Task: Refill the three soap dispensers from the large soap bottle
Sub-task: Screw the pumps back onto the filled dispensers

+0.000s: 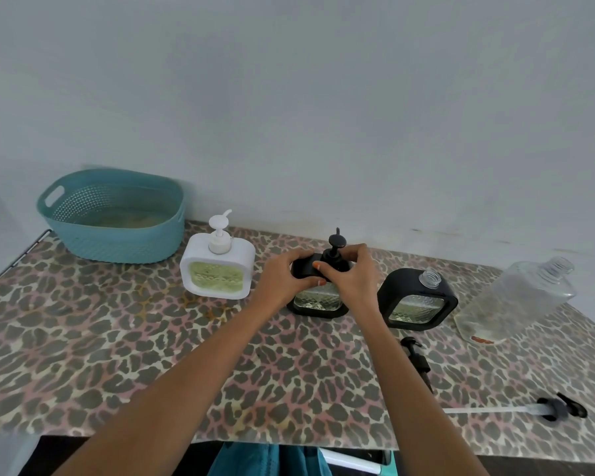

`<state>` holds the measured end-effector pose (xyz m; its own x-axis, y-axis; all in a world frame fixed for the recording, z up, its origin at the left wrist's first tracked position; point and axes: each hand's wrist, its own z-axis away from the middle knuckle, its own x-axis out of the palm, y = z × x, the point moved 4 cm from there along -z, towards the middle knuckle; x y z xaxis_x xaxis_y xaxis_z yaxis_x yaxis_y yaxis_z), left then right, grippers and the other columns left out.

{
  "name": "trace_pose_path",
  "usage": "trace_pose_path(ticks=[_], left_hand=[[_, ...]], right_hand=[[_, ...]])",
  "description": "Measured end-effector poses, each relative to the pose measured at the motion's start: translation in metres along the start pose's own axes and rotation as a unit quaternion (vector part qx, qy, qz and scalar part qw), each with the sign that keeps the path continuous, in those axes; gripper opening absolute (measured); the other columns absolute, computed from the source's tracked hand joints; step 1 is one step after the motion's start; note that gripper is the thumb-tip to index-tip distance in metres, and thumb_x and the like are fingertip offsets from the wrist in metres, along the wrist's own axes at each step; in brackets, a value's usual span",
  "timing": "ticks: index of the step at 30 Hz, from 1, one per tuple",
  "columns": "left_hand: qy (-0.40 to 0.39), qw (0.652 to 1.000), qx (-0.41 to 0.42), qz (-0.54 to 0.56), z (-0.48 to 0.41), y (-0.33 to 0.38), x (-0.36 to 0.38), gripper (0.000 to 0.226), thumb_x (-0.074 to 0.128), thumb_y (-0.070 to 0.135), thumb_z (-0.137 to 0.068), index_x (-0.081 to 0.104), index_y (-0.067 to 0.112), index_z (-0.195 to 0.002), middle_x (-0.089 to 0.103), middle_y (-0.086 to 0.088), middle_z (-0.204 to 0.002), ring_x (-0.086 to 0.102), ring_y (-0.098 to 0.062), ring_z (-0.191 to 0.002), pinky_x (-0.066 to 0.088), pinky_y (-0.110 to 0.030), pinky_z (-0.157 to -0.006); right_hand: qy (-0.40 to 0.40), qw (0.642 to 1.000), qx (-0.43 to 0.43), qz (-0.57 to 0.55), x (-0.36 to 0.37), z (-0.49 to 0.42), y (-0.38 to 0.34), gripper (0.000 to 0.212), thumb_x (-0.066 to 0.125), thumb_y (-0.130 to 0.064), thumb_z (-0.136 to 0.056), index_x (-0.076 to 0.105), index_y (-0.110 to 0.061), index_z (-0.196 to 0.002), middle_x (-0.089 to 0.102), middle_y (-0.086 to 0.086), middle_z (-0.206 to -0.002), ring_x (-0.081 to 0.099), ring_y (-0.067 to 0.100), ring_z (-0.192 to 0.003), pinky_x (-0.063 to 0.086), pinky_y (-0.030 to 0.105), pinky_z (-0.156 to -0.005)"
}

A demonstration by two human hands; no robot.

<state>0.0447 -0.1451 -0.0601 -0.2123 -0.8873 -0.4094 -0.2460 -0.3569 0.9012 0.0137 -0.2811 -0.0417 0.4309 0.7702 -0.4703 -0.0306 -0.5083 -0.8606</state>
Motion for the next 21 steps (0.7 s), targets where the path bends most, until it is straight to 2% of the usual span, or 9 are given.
trace_pose_path(ticks=[2, 3, 7, 11, 14, 17, 18, 19, 21], left_hand=[[0.001, 1.000, 0.003, 0.003, 0.000, 0.000, 0.000, 0.055, 0.078, 0.020, -0.068, 0.058, 0.012, -0.119, 0.063, -0.004, -0.118, 0.050, -0.004, -0.098, 0.031, 0.000, -0.078], [0.001, 1.000, 0.004, 0.004, 0.001, 0.000, 0.000, 0.055, 0.078, 0.019, -0.068, 0.058, 0.012, -0.119, 0.063, -0.004, -0.118, 0.051, -0.004, -0.098, 0.032, -0.001, -0.078], [0.001, 1.000, -0.002, 0.004, 0.000, -0.001, 0.000, 0.056, 0.078, 0.022, -0.068, 0.057, 0.015, -0.119, 0.062, 0.000, -0.118, 0.049, -0.002, -0.100, 0.036, -0.005, -0.080], [0.001, 1.000, -0.003, 0.005, 0.000, -0.001, 0.001, 0.057, 0.079, 0.021, -0.067, 0.057, 0.014, -0.120, 0.062, -0.001, -0.119, 0.049, -0.002, -0.100, 0.032, -0.004, -0.082], [-0.002, 1.000, -0.005, 0.002, 0.001, 0.000, 0.000, 0.057, 0.079, 0.022, -0.068, 0.057, 0.014, -0.120, 0.061, -0.001, -0.120, 0.050, -0.003, -0.102, 0.034, -0.007, -0.083], [0.000, 1.000, -0.004, 0.005, 0.000, 0.000, -0.001, 0.058, 0.079, 0.021, -0.068, 0.057, 0.013, -0.120, 0.061, -0.003, -0.120, 0.051, -0.006, -0.104, 0.032, -0.005, -0.082], [-0.001, 1.000, -0.004, 0.004, 0.000, 0.001, -0.001, 0.058, 0.079, 0.021, -0.068, 0.057, 0.012, -0.120, 0.061, -0.003, -0.120, 0.053, -0.008, -0.106, 0.033, -0.005, -0.082], [-0.002, 1.000, -0.003, 0.003, 0.000, 0.001, -0.001, 0.057, 0.079, 0.021, -0.068, 0.057, 0.013, -0.120, 0.061, -0.003, -0.120, 0.054, -0.010, -0.108, 0.034, -0.006, -0.082], [-0.002, 1.000, -0.001, 0.002, 0.000, 0.000, -0.001, 0.057, 0.079, 0.021, -0.068, 0.057, 0.013, -0.120, 0.062, -0.003, -0.118, 0.054, -0.008, -0.104, 0.034, -0.006, -0.080]], right_hand=[[-0.010, 1.000, 0.001, 0.016, 0.001, 0.000, 0.000, 0.044, 0.080, -0.031, -0.067, 0.046, -0.017, -0.092, 0.056, 0.002, -0.095, 0.055, 0.020, -0.092, 0.045, 0.037, -0.083], [-0.022, 1.000, -0.006, 0.019, 0.001, 0.001, 0.001, 0.045, 0.078, -0.033, -0.069, 0.047, -0.017, -0.097, 0.055, 0.002, -0.100, 0.053, 0.019, -0.095, 0.044, 0.037, -0.084], [-0.090, 0.995, -0.028, -0.031, -0.006, 0.004, 0.004, 0.040, 0.066, -0.027, -0.082, 0.051, -0.022, -0.119, 0.053, -0.014, -0.103, 0.049, -0.002, -0.095, 0.037, 0.012, -0.077], [-0.088, 0.994, -0.068, -0.006, -0.013, 0.000, 0.002, 0.022, 0.069, -0.018, -0.081, 0.057, -0.025, -0.097, 0.055, -0.027, -0.084, 0.052, -0.013, -0.079, 0.037, -0.003, -0.066], [-0.023, 0.999, -0.040, 0.010, -0.009, -0.003, 0.001, 0.033, 0.078, -0.026, -0.071, 0.051, -0.021, -0.091, 0.055, -0.016, -0.083, 0.054, -0.003, -0.081, 0.040, 0.005, -0.071], [0.008, 1.000, -0.004, 0.012, -0.001, 0.000, 0.001, 0.044, 0.080, -0.031, -0.066, 0.046, -0.022, -0.093, 0.055, -0.005, -0.089, 0.056, 0.017, -0.090, 0.045, 0.040, -0.089], [0.006, 1.000, -0.004, 0.018, 0.000, 0.001, 0.001, 0.046, 0.080, -0.033, -0.066, 0.045, -0.022, -0.095, 0.054, -0.005, -0.091, 0.055, 0.018, -0.092, 0.043, 0.044, -0.091], [-0.001, 1.000, -0.009, 0.023, 0.000, 0.001, 0.001, 0.048, 0.079, -0.035, -0.067, 0.046, -0.022, -0.100, 0.052, -0.005, -0.095, 0.054, 0.018, -0.095, 0.043, 0.044, -0.092], [-0.033, 0.999, -0.020, 0.014, -0.002, 0.001, 0.003, 0.054, 0.076, -0.035, -0.070, 0.048, -0.020, -0.114, 0.049, -0.008, -0.102, 0.050, 0.010, -0.094, 0.044, 0.026, -0.087]])
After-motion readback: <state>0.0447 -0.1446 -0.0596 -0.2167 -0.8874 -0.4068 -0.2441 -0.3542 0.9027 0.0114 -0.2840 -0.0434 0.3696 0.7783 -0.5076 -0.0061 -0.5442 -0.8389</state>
